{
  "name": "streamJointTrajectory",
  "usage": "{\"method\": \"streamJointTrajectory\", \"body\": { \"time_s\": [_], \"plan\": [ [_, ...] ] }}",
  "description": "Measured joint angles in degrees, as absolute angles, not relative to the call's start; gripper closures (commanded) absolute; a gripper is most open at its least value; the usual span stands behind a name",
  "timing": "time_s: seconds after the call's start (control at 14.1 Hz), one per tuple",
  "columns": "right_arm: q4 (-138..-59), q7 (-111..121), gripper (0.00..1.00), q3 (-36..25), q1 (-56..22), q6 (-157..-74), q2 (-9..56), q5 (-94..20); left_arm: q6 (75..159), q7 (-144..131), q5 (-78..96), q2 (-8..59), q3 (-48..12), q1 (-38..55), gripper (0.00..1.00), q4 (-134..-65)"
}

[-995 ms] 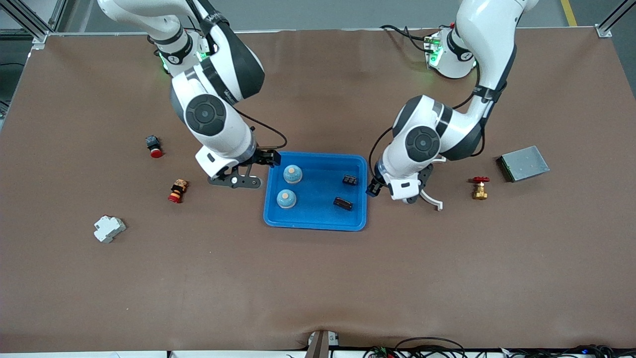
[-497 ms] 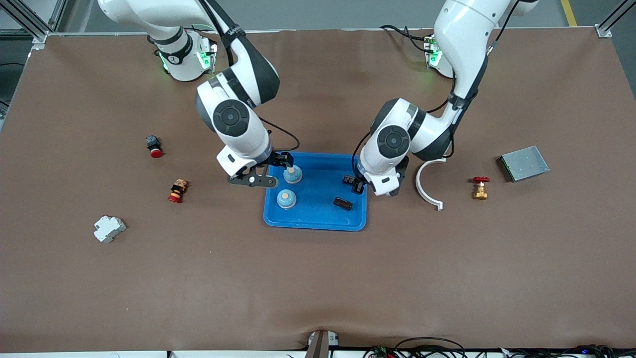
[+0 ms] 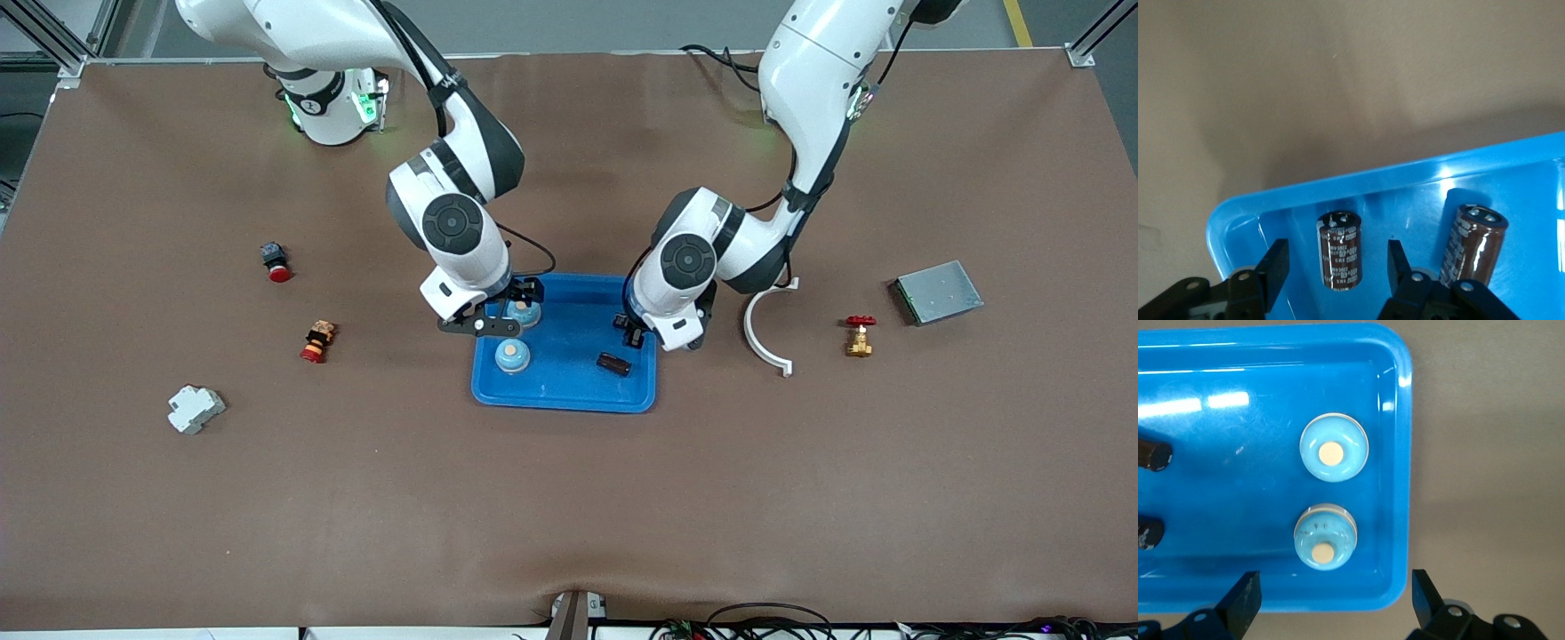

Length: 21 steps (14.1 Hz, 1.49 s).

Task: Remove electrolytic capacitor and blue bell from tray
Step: 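Grasp a brown capacitor with the left gripper while the right gripper grasps a bell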

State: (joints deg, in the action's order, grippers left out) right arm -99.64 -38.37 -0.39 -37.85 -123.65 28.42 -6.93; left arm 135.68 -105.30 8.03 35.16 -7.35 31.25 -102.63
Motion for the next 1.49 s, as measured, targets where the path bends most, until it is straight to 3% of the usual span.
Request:
{"method": "streamJointTrajectory", "body": {
  "time_s": [0.43,0.5,0.57,0.64,0.71,1.07,1.49],
  "plan": [
    [-99.66,-38.31,0.0,-0.4,-37.92,-128.45,32.37,-6.82,137.44,-106.51,8.03,35.86,-7.35,31.82,0.49,-102.68],
    [-99.66,-38.27,0.0,-0.4,-38.05,-128.59,32.76,-6.72,138.34,-106.51,8.03,36.33,-7.35,31.88,0.6,-102.68],
    [-99.66,-38.24,0.0,-0.39,-38.32,-128.62,33.11,-6.67,139.01,-106.51,8.03,36.83,-7.35,31.93,0.81,-102.68],
    [-99.66,-38.24,0.0,-0.39,-38.72,-128.62,33.47,-6.66,139.38,-106.51,8.03,37.2,-7.35,31.95,0.96,-102.68],
    [-99.66,-38.24,0.0,-0.39,-39.15,-128.62,33.81,-6.65,139.5,-106.51,8.03,37.41,-7.35,31.96,1.0,-102.68],
    [-99.67,-38.24,0.0,-0.39,-40.24,-128.67,35.47,-6.64,138.65,-105.34,5.41,36.78,-7.31,31.97,1.0,-102.17],
    [-99.66,-38.2,0.0,-0.39,-40.92,-130.14,37.0,-6.63,124.43,-92.82,3.55,28.62,-6.36,26.79,1.0,-97.76]
  ]
}}
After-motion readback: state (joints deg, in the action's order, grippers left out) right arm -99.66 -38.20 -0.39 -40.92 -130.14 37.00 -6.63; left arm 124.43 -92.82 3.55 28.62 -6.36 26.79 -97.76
